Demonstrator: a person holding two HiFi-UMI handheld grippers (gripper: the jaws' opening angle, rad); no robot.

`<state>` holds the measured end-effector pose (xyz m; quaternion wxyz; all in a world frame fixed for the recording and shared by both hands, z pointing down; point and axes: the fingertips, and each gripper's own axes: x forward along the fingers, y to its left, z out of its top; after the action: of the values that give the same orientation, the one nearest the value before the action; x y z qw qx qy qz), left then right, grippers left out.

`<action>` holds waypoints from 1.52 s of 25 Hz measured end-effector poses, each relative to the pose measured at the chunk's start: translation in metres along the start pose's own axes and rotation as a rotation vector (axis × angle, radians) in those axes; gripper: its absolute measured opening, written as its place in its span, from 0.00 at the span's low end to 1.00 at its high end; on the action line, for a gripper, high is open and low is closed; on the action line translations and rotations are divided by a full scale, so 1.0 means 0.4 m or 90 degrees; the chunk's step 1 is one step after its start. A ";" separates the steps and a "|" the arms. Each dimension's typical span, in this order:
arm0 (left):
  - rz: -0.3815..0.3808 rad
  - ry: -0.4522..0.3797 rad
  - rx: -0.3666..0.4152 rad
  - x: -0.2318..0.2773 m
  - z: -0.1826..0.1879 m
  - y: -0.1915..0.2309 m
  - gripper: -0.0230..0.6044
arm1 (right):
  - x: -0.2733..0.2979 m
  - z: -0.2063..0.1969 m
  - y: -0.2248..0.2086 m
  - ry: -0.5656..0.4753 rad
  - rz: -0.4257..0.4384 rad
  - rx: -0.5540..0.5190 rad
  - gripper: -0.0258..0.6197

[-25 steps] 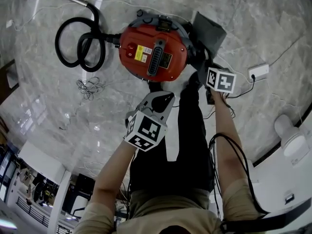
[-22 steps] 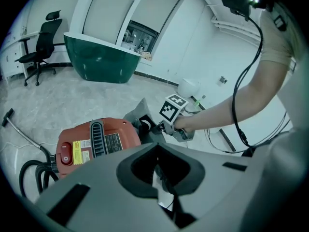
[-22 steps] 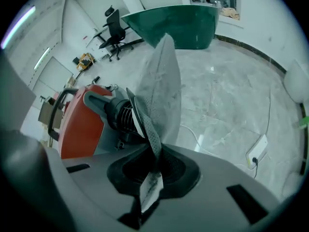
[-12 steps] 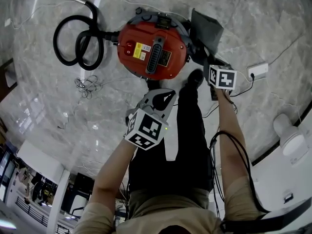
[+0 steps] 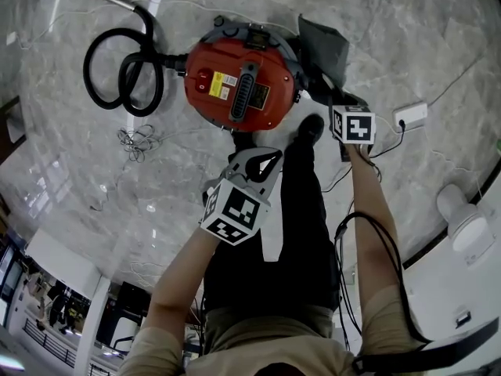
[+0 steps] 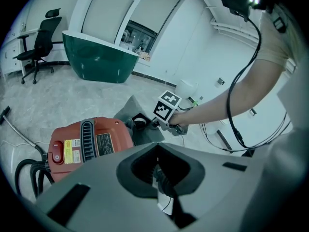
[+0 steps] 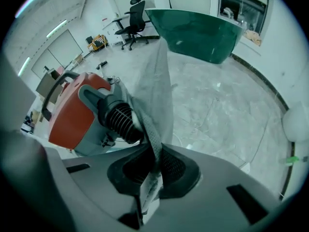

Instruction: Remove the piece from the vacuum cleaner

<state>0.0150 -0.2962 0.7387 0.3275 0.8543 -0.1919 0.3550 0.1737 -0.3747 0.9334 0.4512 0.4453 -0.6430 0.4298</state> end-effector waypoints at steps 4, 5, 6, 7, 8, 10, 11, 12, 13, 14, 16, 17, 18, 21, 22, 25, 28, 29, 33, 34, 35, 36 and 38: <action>0.004 -0.008 -0.002 -0.009 0.006 0.008 0.04 | -0.024 0.026 -0.093 -0.015 -0.028 0.046 0.07; 0.006 -0.009 -0.005 -0.009 0.002 0.011 0.04 | -0.029 0.032 -0.099 -0.014 -0.026 0.029 0.07; 0.008 -0.010 -0.007 -0.007 -0.002 0.013 0.04 | -0.033 0.037 -0.099 -0.016 -0.025 0.012 0.07; 0.009 -0.010 -0.010 -0.005 -0.005 0.014 0.04 | -0.036 0.041 -0.097 -0.018 -0.023 0.001 0.07; 0.009 -0.010 -0.012 -0.002 -0.008 0.013 0.04 | -0.038 0.042 -0.095 -0.020 -0.024 -0.007 0.07; 0.007 -0.011 -0.012 0.001 -0.007 0.008 0.04 | -0.040 0.040 -0.090 -0.020 -0.026 -0.021 0.07; 0.006 -0.011 -0.010 0.001 -0.005 0.007 0.04 | -0.040 0.038 -0.088 -0.020 -0.026 -0.022 0.07; 0.006 -0.013 -0.007 0.000 -0.001 0.008 0.04 | -0.043 0.037 -0.088 -0.022 -0.024 -0.015 0.07; 0.008 -0.014 -0.004 -0.003 0.003 0.010 0.04 | -0.047 0.037 -0.090 -0.025 -0.021 0.002 0.07; 0.011 -0.016 -0.003 -0.008 0.008 0.011 0.04 | -0.054 0.037 -0.094 -0.030 -0.015 0.026 0.07; 0.020 -0.022 0.000 -0.020 0.020 0.014 0.04 | -0.071 0.036 -0.108 -0.038 -0.003 0.079 0.07; 0.023 -0.025 0.003 -0.027 0.027 0.013 0.04 | -0.082 0.035 -0.117 -0.041 0.003 0.105 0.07; 0.025 -0.026 0.008 -0.034 0.036 0.013 0.04 | -0.095 0.034 -0.125 -0.045 0.008 0.130 0.07; 0.027 -0.032 0.014 -0.060 0.063 0.000 0.04 | -0.145 0.026 -0.136 -0.059 0.031 0.187 0.07; 0.024 -0.034 0.013 -0.066 0.070 -0.008 0.04 | -0.165 0.021 -0.138 -0.065 0.038 0.205 0.07; 0.015 -0.036 0.032 -0.091 0.107 -0.029 0.04 | -0.225 0.024 -0.130 -0.091 0.062 0.260 0.07; 0.024 -0.036 0.052 -0.136 0.145 -0.040 0.04 | -0.291 0.064 -0.098 -0.134 0.099 0.290 0.07; 0.026 -0.036 0.059 -0.152 0.157 -0.047 0.04 | -0.319 0.074 -0.090 -0.149 0.110 0.302 0.07; 0.017 -0.030 0.088 -0.217 0.207 -0.082 0.04 | -0.443 0.091 -0.087 -0.185 0.125 0.342 0.07; 0.015 -0.027 0.094 -0.235 0.222 -0.085 0.04 | -0.477 0.099 -0.088 -0.197 0.129 0.358 0.07; 0.017 -0.025 0.098 -0.254 0.236 -0.086 0.04 | -0.510 0.107 -0.085 -0.212 0.135 0.376 0.07; 0.021 -0.025 0.102 -0.274 0.251 -0.086 0.04 | -0.542 0.113 -0.078 -0.226 0.144 0.393 0.07; 0.027 -0.028 0.110 -0.312 0.279 -0.095 0.04 | -0.606 0.113 -0.060 -0.245 0.159 0.419 0.07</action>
<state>0.0057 -0.3350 0.5716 0.2405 0.8828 -0.1857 0.3583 0.2356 -0.3786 0.6936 0.1003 0.5566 -0.5931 0.5730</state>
